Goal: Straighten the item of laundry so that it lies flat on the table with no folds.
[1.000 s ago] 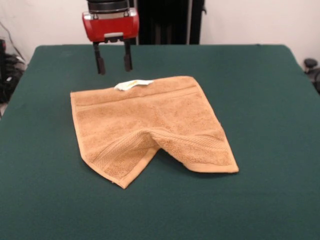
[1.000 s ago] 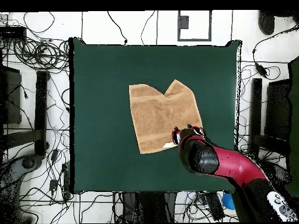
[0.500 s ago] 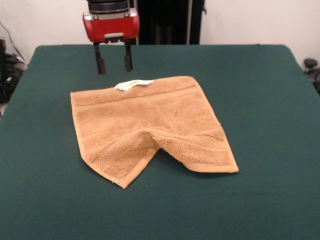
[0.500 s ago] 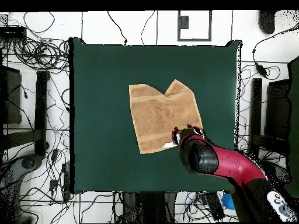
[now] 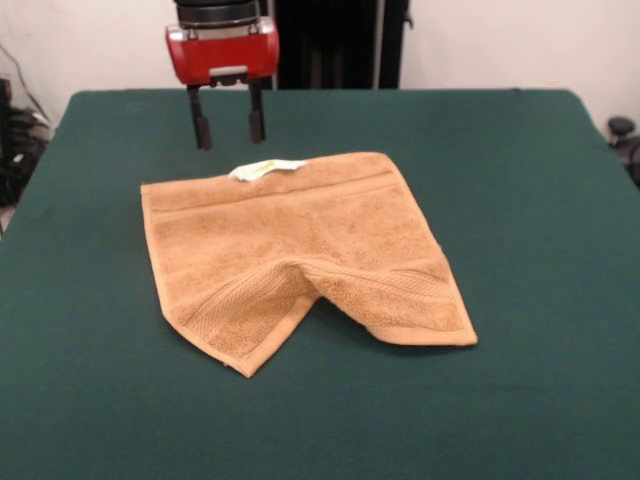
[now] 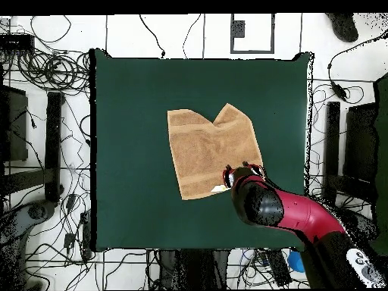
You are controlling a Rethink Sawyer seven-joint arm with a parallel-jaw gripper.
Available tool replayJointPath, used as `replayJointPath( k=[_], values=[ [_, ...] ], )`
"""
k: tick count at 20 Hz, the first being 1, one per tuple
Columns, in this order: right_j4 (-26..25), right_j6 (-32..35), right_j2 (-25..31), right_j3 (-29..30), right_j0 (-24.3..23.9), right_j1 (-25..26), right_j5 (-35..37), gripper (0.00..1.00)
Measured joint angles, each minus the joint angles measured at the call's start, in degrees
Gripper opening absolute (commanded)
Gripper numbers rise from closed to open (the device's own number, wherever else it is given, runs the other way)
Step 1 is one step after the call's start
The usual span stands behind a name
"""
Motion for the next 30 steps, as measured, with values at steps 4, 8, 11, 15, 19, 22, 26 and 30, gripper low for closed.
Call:
replayJointPath(
  k=[4, 8, 11, 15, 19, 22, 26, 30],
  values=[
    [0.0, 0.0, 0.0, 0.0, 0.0, 0.02, 0.0, 1.0],
    [0.0, 0.0, -0.01, -0.02, 0.0, 0.1, 0.0, 1.0],
    [0.0, 0.0, 0.0, -0.06, -0.01, 0.24, 0.0, 1.0],
    [-0.01, 0.0, 0.0, -0.05, -0.07, 0.24, -0.01, 1.0],
    [0.0, 0.0, 0.0, -0.07, -0.24, 0.32, -0.32, 1.0],
    [0.0, 0.0, 0.0, -0.08, -0.34, 1.08, -1.28, 1.0],
    [0.01, 0.0, 0.0, -0.09, -0.75, 1.82, -2.34, 1.0],
    [0.01, 0.0, -0.17, -0.09, -1.06, 2.91, -3.61, 1.0]
  ],
)
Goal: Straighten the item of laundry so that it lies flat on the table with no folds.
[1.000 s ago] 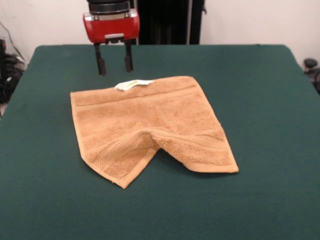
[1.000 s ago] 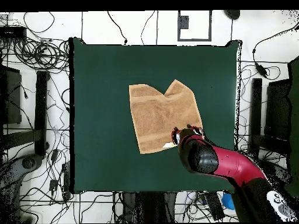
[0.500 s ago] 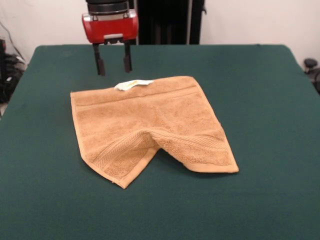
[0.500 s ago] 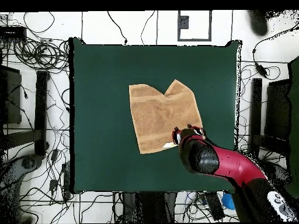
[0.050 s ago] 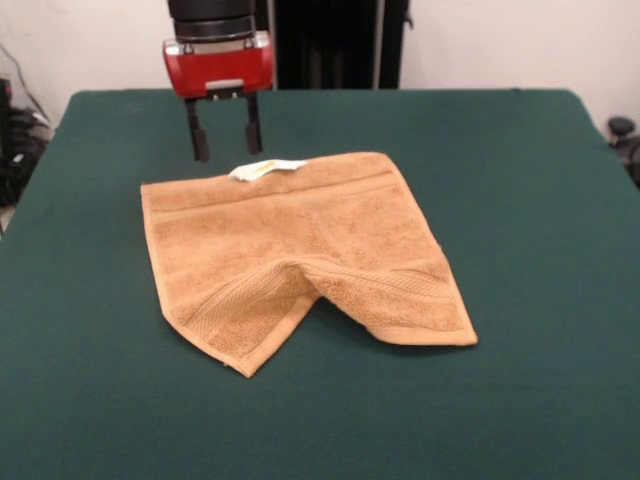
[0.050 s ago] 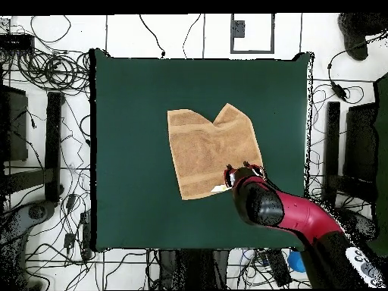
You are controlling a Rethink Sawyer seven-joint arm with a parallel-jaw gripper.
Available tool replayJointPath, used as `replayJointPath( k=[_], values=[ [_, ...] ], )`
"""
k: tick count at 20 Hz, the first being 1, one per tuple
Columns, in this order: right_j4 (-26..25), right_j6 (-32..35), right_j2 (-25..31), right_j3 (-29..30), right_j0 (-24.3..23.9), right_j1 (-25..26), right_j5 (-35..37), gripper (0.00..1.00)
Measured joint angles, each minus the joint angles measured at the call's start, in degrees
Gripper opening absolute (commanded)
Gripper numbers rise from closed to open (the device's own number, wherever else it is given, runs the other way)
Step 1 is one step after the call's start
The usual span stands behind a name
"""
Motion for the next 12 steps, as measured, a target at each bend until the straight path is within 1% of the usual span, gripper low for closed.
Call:
replayJointPath(
  k=[12],
  values=[
    [0.02, 0.0, -1.02, -0.51, 0.81, 1.54, -4.04, 1.0]
  ],
)
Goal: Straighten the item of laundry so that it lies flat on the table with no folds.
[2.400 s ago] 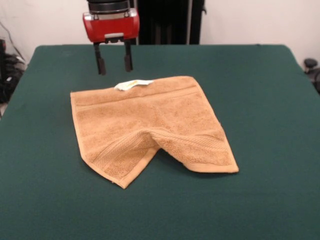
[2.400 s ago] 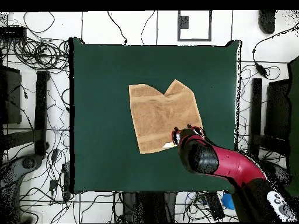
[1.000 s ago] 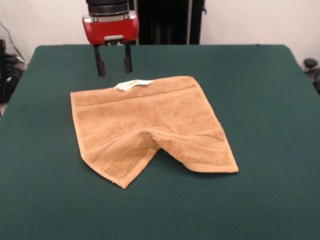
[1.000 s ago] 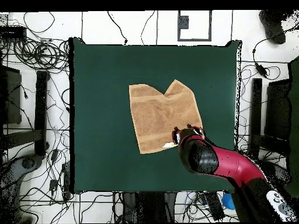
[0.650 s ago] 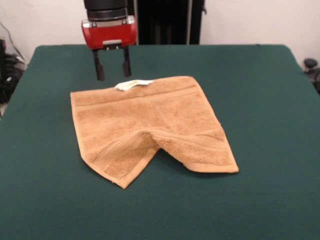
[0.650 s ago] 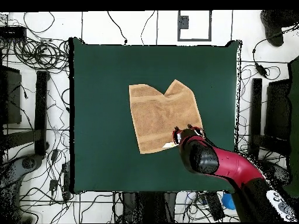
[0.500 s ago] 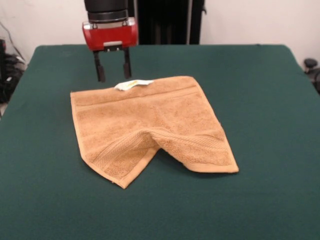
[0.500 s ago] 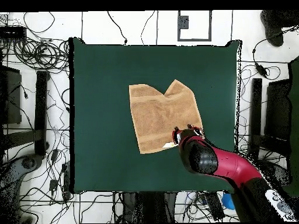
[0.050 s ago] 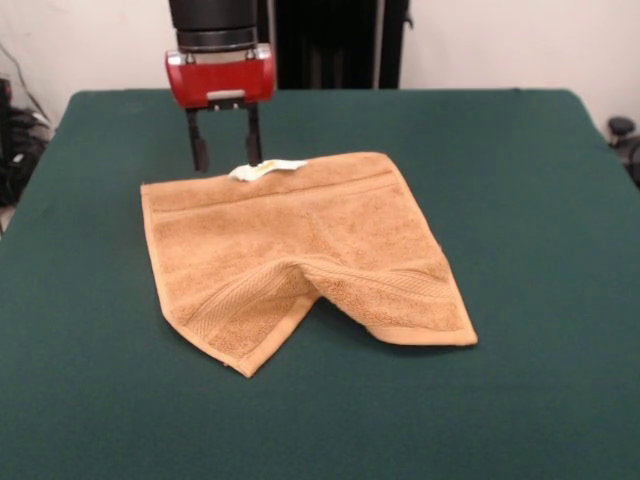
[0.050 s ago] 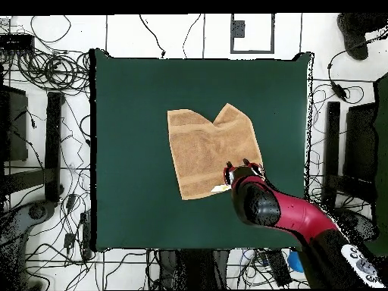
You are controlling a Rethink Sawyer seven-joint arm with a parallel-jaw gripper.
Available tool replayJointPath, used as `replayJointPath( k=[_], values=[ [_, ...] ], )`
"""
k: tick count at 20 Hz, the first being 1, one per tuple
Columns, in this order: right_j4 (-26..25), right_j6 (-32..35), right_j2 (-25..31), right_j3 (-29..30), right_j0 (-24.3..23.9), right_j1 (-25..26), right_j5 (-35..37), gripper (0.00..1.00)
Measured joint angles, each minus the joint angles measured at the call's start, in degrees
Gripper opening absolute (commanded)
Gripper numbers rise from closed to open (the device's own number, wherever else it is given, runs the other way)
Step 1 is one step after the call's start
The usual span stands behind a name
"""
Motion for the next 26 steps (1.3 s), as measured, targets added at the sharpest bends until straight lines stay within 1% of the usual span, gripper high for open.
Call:
replayJointPath(
  k=[10, 15, 19, 20, 22, 24, 26],
  values=[
    [0.0, 0.0, -0.96, -2.74, 0.42, 2.2, -0.03, 1.0],
    [-0.01, 0.0, -2.83, -6.65, 2.33, 5.46, -0.08, 1.0],
    [-0.01, 0.0, -4.5, -9.83, 5.16, 8.36, -0.29, 1.0],
    [-0.01, 0.0, -5.25, -11.04, 6.58, 9.16, -0.29, 1.0],
    [0.01, 0.0, -6.2, -12.05, 7.98, 9.62, -0.29, 1.0],
    [0.24, 0.0, -7.93, -13.31, 10.08, 10.02, -0.3, 1.0],
    [1.38, 0.0, -11.19, -14.99, 13.68, 10.43, -0.31, 1.0]
  ],
)
